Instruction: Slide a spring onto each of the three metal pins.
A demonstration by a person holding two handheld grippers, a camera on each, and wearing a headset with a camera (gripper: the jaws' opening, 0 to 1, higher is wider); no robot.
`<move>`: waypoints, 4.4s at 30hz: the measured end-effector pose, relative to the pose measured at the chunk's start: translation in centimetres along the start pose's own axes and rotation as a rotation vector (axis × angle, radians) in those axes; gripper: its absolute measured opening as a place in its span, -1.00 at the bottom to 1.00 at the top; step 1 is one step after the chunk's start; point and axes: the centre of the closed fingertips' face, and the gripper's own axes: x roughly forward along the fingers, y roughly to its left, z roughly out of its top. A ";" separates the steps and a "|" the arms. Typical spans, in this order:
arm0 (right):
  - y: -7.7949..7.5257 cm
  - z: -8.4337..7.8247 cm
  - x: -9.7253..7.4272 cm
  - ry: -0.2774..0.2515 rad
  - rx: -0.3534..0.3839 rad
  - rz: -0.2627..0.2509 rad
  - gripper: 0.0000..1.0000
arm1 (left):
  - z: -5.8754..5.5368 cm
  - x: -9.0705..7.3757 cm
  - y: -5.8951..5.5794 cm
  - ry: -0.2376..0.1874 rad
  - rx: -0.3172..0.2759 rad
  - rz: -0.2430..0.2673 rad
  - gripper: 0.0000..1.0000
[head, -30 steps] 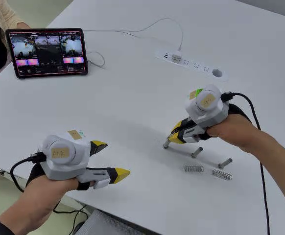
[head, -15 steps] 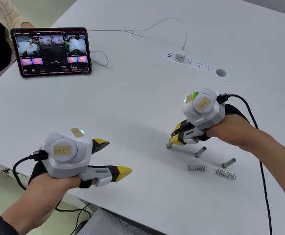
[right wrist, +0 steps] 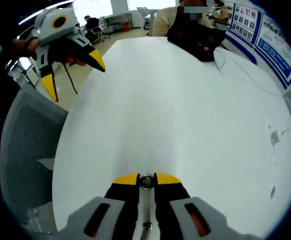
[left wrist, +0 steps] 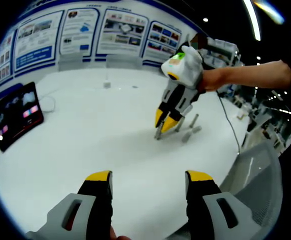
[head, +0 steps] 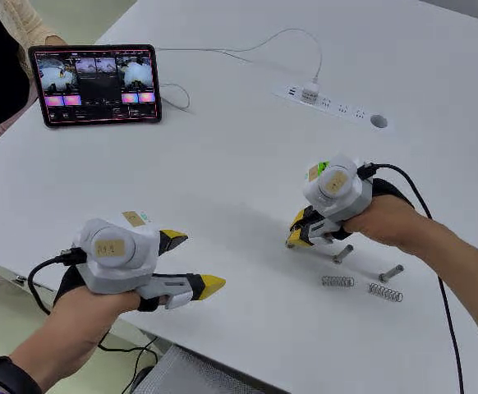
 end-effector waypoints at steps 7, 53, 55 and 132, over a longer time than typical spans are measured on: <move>0.0 -0.2 0.6 0.003 0.006 0.000 -0.74 | -0.1 -0.2 0.0 0.001 -0.005 0.005 0.19; 0.4 -1.0 -5.2 -0.338 0.407 -0.151 -0.05 | 2.0 -0.4 -2.5 -0.023 0.026 -0.017 0.19; 0.7 -1.2 -5.5 -0.353 0.424 -0.156 -0.03 | 2.0 -0.3 -2.6 -0.022 0.026 -0.019 0.19; 10.7 -12.6 -11.3 -0.552 0.806 -0.341 0.47 | 3.2 7.8 -10.2 0.105 0.232 -0.240 0.29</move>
